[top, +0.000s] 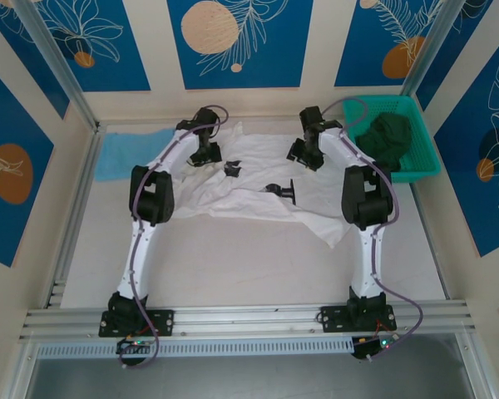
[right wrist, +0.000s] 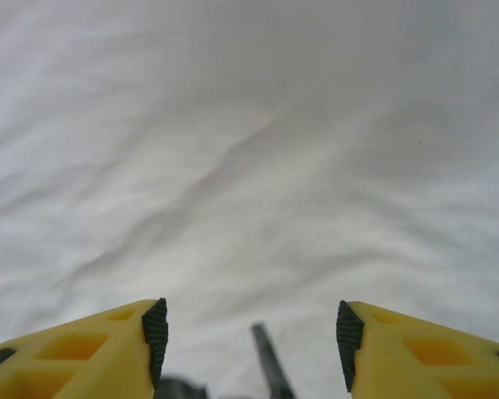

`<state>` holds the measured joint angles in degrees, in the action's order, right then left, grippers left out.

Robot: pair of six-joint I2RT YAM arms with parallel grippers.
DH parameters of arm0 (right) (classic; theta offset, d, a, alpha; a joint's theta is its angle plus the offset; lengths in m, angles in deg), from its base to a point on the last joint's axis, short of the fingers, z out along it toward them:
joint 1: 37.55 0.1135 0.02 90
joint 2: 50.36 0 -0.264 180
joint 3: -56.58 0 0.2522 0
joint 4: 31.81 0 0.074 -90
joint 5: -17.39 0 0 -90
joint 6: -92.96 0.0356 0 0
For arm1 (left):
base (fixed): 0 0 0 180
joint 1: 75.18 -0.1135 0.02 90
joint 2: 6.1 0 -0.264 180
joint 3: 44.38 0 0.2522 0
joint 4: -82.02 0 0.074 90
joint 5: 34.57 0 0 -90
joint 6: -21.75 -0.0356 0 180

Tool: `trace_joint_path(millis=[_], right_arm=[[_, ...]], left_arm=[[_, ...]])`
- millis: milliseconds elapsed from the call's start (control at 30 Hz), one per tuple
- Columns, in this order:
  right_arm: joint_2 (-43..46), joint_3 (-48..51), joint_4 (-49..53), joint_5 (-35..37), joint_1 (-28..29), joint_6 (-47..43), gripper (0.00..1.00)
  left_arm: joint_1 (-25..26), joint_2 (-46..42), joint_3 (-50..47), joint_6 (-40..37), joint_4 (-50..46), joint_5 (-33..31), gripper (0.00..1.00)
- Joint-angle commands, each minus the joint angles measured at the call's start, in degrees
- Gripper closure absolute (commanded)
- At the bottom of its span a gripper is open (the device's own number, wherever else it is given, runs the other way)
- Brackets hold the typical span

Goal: Fold and stack the t-shirts

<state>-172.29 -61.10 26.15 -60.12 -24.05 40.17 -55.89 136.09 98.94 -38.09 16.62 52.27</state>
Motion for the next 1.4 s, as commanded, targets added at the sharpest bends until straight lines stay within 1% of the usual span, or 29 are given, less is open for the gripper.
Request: trace_joint_path(millis=[0,67,167,233,300,400,467,633,667,767,867,1033,1100,1200,1367], right_arm=[[15.47,7.89,-0.87,3.15,2.12,0.35,0.4],[23.55,17.55,-3.58,2.52,2.29,2.58,0.39],[36.12,31.8,-3.97,1.61,1.09,6.34,0.4],[43.53,40.57,-3.52,-1.85,-0.84,8.06,0.41],[51.02,48.49,-2.03,-5.03,-2.99,10.09,0.43],[59.52,58.43,-0.68,-10.02,-5.55,12.26,0.45],[62.61,62.66,1.29,-9.83,-7.01,13.85,0.46],[63.39,69.31,1.66,-12.15,-10.79,15.19,0.47],[63.24,70.23,1.24,-12.07,-10.94,15.77,0.46],[62.57,71.92,-1.06,-11.97,-10.95,16.23,0.45],[60.66,70.9,-1.18,-9.54,-10.99,15.25,0.45],[57.55,71.41,-4.92,-10.66,-11.73,14.46,0.47],[55.61,71.33,-5.98,-10.74,-11.74,14.48,0.48],[53.3,70.72,-7.38,-10.88,-11.83,13.83,0.51],[51.29,69.37,-8.03,-8.54,-11.92,13.07,0.6]], left_arm=[[1.23,-12.94,-5.18,0.24,0.9,2.28,0.41],[1.64,-18.85,-11.13,1.12,3.11,2.13,0.38],[2.62,-28.51,-23.69,2.99,8.66,2.3,0.3],[3.05,-34.78,-33.05,5.22,12.69,2.28,0.25],[3.12,-39.93,-42.18,7.98,17.43,3.55,0.24],[3.12,-41.76,-48.22,10.42,19.53,4.76,0.23],[3.1,-40.38,-48.72,10.88,19.06,4.9,0.23],[3.28,-34.01,-44.9,12.2,18.03,4.88,0.24],[3.3,-32.6,-43.76,13.16,17.89,4.7,0.24],[3.21,-28.09,-39.47,14.53,18.05,6.78,0.25],[3.37,-24.36,-34.66,14.67,16.71,7.87,0.26],[3.85,-21.12,-29.23,13.09,13.7,3.77,0.26],[3.91,-19.81,-27.42,12.4,12.33,2.39,0.26],[4.13,-18.03,-25.84,11.29,11.83,2.45,0.26],[5.3,-15.35,-21.97,8.3,9.61,1.45,0.26]])
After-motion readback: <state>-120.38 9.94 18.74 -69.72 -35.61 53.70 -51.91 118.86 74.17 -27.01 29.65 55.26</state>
